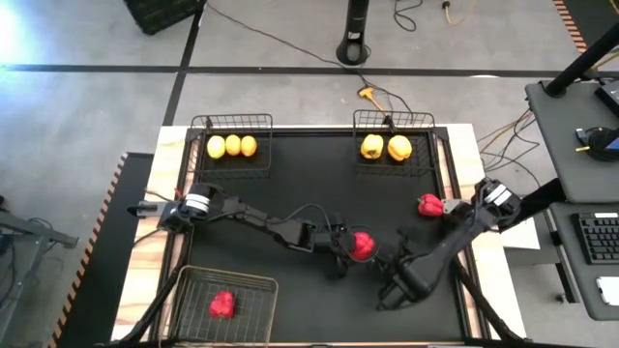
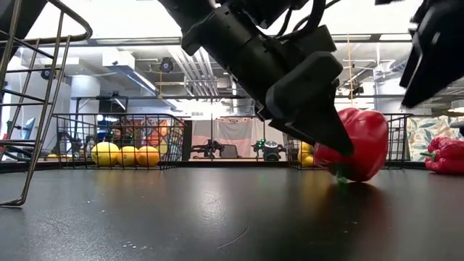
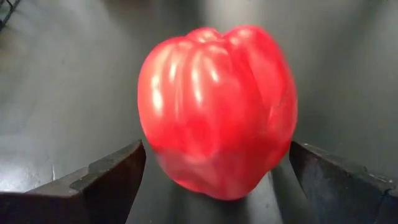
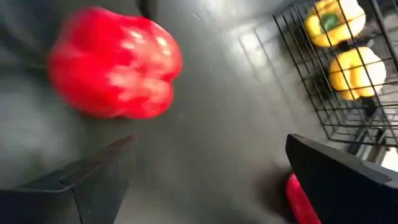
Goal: Sort produce into baskets
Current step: Put the bottom red bell pepper into the gold wire basket
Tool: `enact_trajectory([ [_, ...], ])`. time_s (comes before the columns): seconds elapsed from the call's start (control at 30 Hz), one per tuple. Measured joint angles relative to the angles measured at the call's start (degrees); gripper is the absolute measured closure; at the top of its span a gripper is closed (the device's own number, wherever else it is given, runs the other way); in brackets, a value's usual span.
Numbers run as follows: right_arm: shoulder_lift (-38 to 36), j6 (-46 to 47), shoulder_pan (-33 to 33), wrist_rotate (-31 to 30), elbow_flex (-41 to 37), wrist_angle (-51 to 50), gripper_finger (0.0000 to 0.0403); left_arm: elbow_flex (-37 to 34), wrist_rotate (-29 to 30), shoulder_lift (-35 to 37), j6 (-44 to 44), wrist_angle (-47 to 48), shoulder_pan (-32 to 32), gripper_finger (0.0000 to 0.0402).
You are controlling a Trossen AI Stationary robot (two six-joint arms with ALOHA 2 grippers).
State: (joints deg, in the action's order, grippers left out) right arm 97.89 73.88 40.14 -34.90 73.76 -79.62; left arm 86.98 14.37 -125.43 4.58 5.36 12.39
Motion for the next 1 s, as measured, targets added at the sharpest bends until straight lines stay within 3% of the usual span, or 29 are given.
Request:
enact_trajectory([
  [0.3, 0.1, -8.5, -4.4, 0.2, -7.8, 12.8, 0.0003, 0.2, 0.1, -0.5, -1.1, -4.6, 0.5, 0.0024],
  [0.7, 0.1, -14.6, -5.2, 1.6, -8.9, 19.5, 0.0003, 0.1, -0.4, -1.8, -2.5, -7.7, 0.7, 0.0024],
  [0.87, 0.1, -15.7, -5.5, 1.6, -8.9, 21.4, 0.0003, 0.1, -4.8, -1.8, -0.4, -7.3, 0.5, 0.0015],
  [1.0, 0.1, -15.9, -5.9, 0.0, -8.9, 24.1, 0.0003, 0.1, -2.7, -2.2, 2.3, -5.9, 0.5, 0.0003],
])
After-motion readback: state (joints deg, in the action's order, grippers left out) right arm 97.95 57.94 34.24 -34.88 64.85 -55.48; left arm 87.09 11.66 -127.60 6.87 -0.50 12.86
